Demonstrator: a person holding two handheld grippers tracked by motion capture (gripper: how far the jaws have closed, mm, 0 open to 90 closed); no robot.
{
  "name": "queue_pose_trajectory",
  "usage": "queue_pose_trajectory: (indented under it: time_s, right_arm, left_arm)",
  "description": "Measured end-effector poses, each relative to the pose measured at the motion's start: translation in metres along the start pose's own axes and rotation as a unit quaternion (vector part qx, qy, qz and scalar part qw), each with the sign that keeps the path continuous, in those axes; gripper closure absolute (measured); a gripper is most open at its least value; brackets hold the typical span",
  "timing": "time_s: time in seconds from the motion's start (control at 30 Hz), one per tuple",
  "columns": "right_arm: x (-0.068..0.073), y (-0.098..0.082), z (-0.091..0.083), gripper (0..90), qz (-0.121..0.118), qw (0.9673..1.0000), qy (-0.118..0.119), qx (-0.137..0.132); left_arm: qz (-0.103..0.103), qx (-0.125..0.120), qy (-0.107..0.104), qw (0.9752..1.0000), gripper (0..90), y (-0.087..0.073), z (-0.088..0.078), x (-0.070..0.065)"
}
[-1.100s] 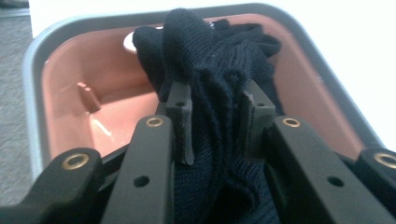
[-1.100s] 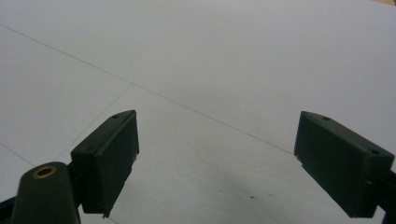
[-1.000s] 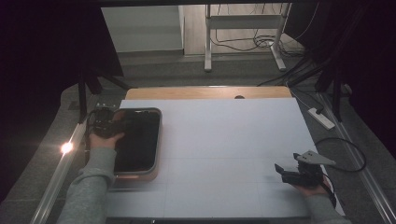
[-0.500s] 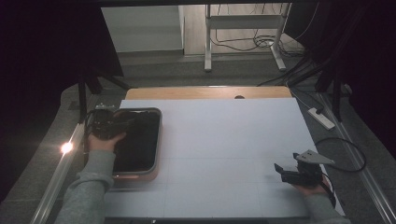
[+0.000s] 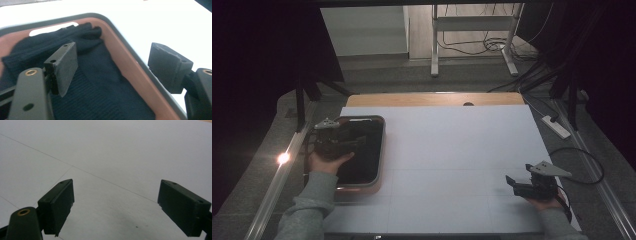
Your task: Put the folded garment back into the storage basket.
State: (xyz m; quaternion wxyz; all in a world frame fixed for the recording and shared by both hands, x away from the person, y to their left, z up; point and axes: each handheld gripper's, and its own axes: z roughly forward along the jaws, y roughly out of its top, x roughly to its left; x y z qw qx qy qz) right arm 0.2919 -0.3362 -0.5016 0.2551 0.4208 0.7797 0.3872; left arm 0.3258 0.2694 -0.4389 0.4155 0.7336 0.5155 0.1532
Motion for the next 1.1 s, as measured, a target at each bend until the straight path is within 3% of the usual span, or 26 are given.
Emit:
queue_pose_trajectory:
  time_s: [0.2, 0.57, 0.83, 1.1]
  right_arm:
    - [0.0, 0.0, -0.001, 14.6, 0.001, 1.0, 0.001, -0.001]
    - [0.003, 0.002, -0.001, 14.6, -0.005, 1.0, 0.001, 0.0]
    - [0.003, 0.002, -0.001, 14.7, -0.005, 1.0, 0.002, -0.001]
    - [0.003, 0.002, -0.001, 14.7, -0.005, 1.0, 0.001, -0.002]
  left_arm:
    - [0.007, 0.0, -0.002, 1.0, 23.2, -0.007, -0.002, -0.014]
    - [0.023, -0.027, -0.032, 0.9988, 22.7, -0.032, -0.012, -0.042]
    - [0.029, -0.028, -0.052, 0.9978, 22.8, -0.048, -0.017, -0.053]
    - [0.038, -0.023, -0.057, 0.9974, 22.8, -0.051, -0.016, -0.057]
